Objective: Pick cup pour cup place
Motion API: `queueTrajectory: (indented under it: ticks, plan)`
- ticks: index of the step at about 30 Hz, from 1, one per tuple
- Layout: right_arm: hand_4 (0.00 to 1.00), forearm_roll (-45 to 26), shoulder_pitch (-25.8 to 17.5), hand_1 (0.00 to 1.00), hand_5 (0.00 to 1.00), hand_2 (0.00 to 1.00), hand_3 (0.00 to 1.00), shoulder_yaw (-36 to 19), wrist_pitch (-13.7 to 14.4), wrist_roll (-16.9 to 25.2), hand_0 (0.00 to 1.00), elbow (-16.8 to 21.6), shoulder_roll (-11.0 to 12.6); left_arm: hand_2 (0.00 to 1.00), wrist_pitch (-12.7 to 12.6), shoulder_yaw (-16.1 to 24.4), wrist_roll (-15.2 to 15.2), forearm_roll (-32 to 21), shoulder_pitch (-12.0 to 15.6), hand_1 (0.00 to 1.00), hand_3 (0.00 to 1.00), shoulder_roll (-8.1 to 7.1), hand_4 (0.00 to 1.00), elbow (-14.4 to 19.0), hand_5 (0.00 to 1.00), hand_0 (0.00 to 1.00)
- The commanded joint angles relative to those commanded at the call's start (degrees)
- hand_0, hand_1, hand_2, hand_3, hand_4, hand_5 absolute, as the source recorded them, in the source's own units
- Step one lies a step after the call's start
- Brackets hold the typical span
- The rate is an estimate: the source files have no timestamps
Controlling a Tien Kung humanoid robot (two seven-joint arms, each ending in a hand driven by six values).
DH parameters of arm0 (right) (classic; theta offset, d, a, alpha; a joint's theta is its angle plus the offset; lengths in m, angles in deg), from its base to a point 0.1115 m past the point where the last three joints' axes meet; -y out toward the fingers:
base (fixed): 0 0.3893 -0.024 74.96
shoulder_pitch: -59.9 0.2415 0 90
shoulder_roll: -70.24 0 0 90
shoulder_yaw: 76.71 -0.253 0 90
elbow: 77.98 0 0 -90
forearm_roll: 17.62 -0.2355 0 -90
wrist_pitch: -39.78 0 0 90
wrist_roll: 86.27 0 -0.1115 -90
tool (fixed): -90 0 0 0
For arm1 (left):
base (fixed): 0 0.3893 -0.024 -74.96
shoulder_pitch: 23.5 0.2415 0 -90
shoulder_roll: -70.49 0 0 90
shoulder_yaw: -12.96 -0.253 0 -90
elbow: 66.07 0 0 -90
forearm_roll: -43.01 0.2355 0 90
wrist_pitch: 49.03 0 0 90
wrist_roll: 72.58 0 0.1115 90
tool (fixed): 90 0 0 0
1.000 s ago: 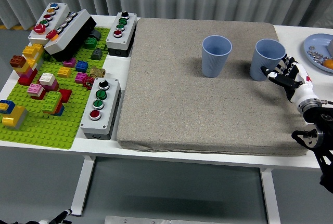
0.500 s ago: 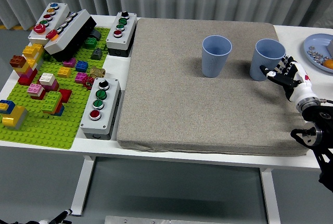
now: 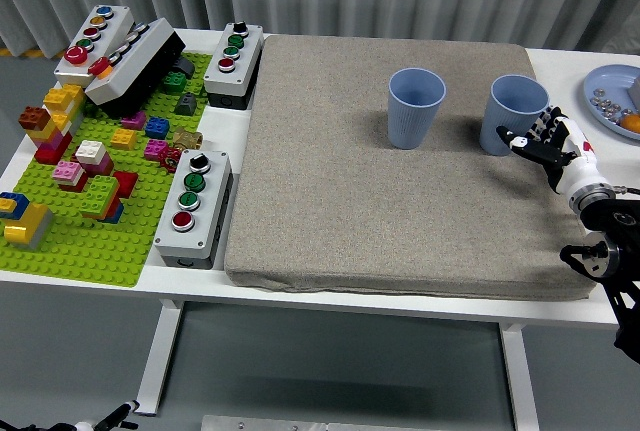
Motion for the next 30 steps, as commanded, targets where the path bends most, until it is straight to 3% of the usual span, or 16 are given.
queueTrajectory:
  ticks: [30]
  plan:
    - [0.802, -0.21, 2.16, 0.951, 0.216, 0.998, 0.980, 0.68, 0.00, -0.26, 0.982, -1.92, -1.02, 0.912, -0.04, -0.17, 0.00, -0.07, -0.33, 0.838, 0.815, -0.05, 0.634, 0.00, 0.998, 0.829]
